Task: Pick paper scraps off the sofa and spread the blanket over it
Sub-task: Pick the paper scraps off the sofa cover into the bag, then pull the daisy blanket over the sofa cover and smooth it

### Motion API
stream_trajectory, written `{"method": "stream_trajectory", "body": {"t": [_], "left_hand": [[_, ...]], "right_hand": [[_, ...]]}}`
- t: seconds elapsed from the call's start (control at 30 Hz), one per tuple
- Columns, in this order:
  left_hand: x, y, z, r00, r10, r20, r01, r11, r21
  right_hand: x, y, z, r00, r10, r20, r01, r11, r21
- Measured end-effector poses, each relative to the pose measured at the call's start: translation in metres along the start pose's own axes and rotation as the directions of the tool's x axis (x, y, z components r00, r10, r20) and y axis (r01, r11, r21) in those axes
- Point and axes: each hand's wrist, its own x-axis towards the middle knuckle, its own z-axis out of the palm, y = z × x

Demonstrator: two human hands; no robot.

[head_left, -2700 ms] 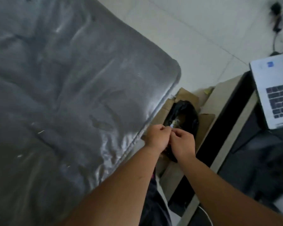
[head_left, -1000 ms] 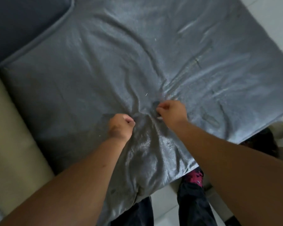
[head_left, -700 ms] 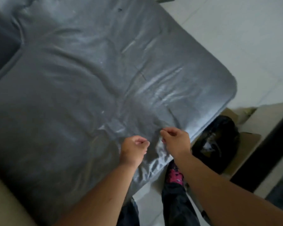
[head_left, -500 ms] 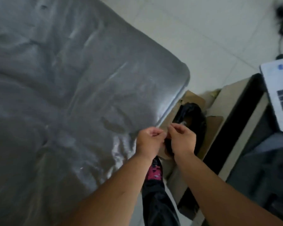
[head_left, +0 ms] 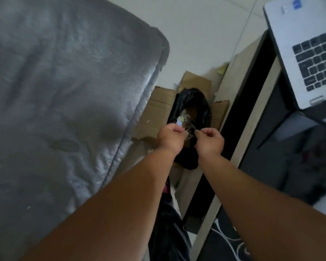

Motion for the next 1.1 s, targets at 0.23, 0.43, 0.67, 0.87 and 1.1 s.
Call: {"method": "stream_trajectory", "body": {"t": [0.23, 0.43, 0.67, 0.87, 1.1], "left_hand": [[-0.052, 0.004, -0.044, 0.989, 0.057, 0.138, -0.048, 0.997, -0.067], [-0.111, -0.017, -0.159, 0.996, 0.086, 0.019, -0.077, 0.955, -0.287], [-0.198, -0.141, -0.375, 0.889, -0.037, -0.456, -0.157, 0.912, -0.378], [-0.282, -0.313, -0.527, 0.654, -0.196, -0.73, 0.042, 0.974, -0.223], [-0.36, -0.466, -0.618, 0.349, -0.283, -0.894, 0.189, 0.955, -0.228]], "right_hand": [[-0.058, -0.017, 0.007, 0.984, -0.128, 0.125, 0.156, 0.957, -0.243], [-0.184, -0.033, 0.065, 0.863, -0.254, 0.436, 0.439, 0.805, -0.399], [-0.377, 0.049, 0.178, 0.498, -0.062, 0.865, 0.797, 0.426, -0.428], [-0.536, 0.19, 0.259, 0.232, 0.161, 0.959, 0.914, 0.303, -0.271], [-0.667, 0.323, 0.277, 0.067, 0.288, 0.955, 0.949, 0.279, -0.15]]}}
